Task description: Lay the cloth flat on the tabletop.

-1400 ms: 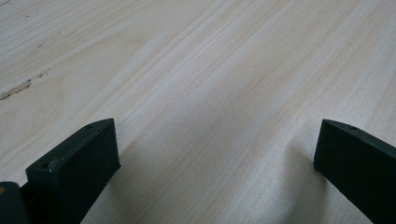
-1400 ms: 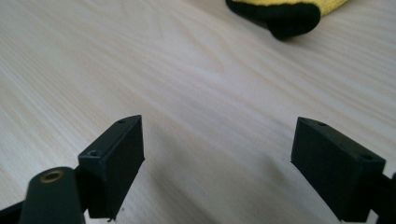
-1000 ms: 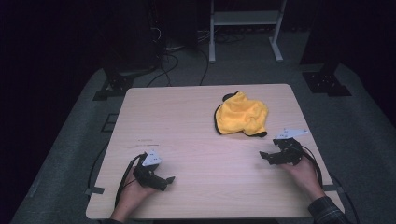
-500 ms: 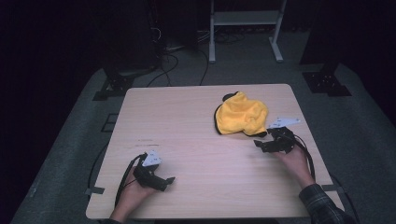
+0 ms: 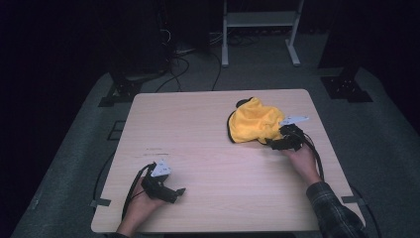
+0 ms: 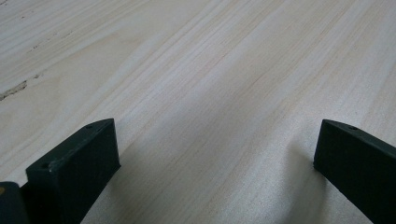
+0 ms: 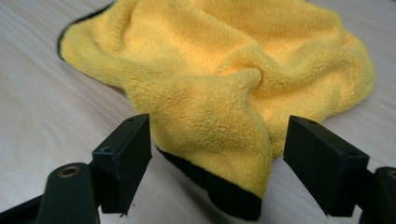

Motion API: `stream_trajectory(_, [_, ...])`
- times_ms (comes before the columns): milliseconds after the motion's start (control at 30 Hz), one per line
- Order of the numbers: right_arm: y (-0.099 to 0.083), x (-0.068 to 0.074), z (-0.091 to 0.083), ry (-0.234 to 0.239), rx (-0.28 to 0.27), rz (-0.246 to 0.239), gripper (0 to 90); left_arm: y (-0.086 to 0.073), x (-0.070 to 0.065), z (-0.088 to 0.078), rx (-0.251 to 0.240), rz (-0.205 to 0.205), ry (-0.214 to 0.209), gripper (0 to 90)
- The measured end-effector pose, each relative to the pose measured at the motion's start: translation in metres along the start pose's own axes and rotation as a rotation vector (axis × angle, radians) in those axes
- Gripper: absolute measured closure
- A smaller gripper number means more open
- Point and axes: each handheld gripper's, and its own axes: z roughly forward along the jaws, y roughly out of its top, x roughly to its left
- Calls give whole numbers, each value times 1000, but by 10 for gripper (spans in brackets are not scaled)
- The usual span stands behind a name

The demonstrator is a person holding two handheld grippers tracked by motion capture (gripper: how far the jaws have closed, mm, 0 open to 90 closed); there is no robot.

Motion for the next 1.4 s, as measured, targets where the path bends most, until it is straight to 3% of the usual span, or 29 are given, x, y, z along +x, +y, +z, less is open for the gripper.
stream_trajectory(167, [0,-2,13,-10,36,6,278,0,0,0,-1,0,0,0])
stream_trajectory(267, [-2,-6,15,13,31,32,406,0,0,0,0,0,0,0])
stream_trajectory(333, [-2,-7,15,16,30,34,436,0,0,0,0,0,0,0])
stream_trajectory(433, [-4,-10,14,32,26,56,590,0,0,0,0,0,0,0])
stream_trajectory(500, [-4,-11,11,61,16,55,773,0,0,0,-1,-1,1,0])
stream_trajectory(567, [-3,-9,9,64,16,42,814,0,0,0,-1,-1,2,0])
stream_trajectory(933, [12,11,-18,143,-35,-4,834,0,-1,0,-1,0,1,0])
stream_trajectory(1033, [19,26,-32,189,-63,-40,834,0,-1,0,0,-1,1,0])
stream_trajectory(1100, [20,30,-34,196,-67,-45,835,0,-1,0,-1,-1,1,0])
stream_trajectory(1400, [32,72,-58,287,-107,-140,835,0,-1,-1,4,3,-1,0])
